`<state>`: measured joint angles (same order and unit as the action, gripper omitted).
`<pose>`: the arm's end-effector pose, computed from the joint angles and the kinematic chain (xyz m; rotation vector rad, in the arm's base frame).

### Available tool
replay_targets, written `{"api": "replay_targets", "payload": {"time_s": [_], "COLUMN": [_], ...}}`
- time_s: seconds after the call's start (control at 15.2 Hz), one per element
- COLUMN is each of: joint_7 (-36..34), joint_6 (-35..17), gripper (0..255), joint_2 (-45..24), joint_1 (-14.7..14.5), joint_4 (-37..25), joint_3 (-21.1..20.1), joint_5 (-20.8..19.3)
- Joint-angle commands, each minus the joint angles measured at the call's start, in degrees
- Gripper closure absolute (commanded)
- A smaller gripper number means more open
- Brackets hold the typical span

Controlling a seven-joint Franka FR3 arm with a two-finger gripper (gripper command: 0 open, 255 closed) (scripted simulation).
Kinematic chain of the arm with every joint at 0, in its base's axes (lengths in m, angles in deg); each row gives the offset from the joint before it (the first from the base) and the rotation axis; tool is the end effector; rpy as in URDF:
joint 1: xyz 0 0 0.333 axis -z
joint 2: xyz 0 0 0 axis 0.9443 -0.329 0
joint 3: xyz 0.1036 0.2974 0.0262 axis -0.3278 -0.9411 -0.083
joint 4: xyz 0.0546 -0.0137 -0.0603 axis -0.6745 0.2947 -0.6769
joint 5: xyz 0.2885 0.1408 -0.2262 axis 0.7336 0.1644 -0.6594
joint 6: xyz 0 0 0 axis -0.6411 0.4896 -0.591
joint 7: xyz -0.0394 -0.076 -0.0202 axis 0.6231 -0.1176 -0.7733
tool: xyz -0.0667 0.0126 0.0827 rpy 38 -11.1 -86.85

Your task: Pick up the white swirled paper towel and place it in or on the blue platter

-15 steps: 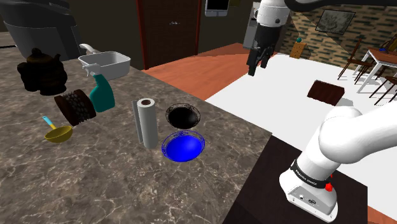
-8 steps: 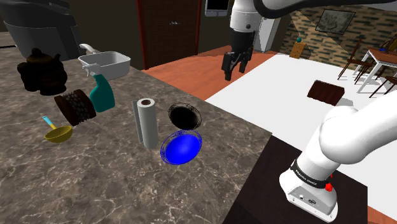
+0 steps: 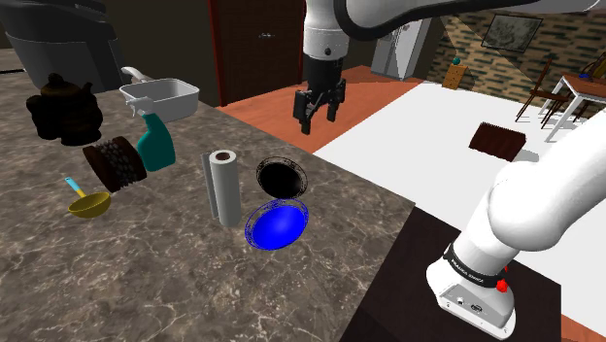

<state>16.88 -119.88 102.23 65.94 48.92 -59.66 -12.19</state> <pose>0.4306 0.1853 0.5455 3.0561 -0.0292 0.0096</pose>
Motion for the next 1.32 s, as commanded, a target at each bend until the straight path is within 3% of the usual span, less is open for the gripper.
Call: {"api": "replay_targets", "payload": {"time_s": [0.0,0.59,1.12,1.25], "joint_7": [-2.1,-12.3,-19.0,-19.0], "joint_6": [-0.8,-1.1,3.8,2.2], "gripper": [0,0,0,0], "joint_2": [-4.0,-23.2,-42.5,-42.3], "joint_1": [-0.3,-3.8,-11.2,-11.0], "joint_4": [-3.1,-20.6,-43.4,-41.7], "joint_3": [-1.5,-6.7,-7.7,-7.6], "joint_5": [-0.5,-6.0,-12.9,-12.8]}}
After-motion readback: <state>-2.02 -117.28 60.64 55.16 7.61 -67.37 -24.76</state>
